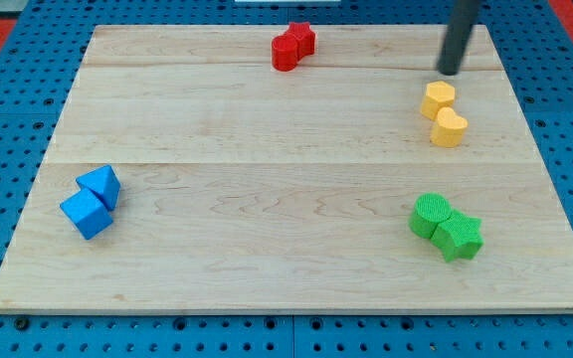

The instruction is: Push the blue blocks slightly towards up

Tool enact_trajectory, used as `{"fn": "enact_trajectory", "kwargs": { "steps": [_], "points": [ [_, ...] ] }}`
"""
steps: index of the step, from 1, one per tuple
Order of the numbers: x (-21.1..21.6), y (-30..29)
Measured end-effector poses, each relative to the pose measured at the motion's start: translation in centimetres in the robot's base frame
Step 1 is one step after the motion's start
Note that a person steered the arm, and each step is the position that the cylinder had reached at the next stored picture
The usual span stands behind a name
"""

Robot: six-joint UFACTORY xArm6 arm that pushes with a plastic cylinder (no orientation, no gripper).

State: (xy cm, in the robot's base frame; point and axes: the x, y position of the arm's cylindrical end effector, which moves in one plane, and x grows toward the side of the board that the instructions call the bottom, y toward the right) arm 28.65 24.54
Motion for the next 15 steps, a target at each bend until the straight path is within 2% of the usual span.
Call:
{"fn": "enact_trajectory", "kwargs": {
  "steps": [1, 2, 3, 4, 5, 6, 7, 9, 11, 12, 15],
  "points": [
    [2.0, 3.7],
    [7.6, 4.7],
    [16.8, 0.9],
    [23.5, -3.9],
    [29.3, -3.7],
    [33.1, -11.9],
    [33.2, -15.8],
    [33.1, -39.4],
    [29.6, -41.8],
    [30.0, -47.0],
    [25.1, -47.8]
  ]
}}
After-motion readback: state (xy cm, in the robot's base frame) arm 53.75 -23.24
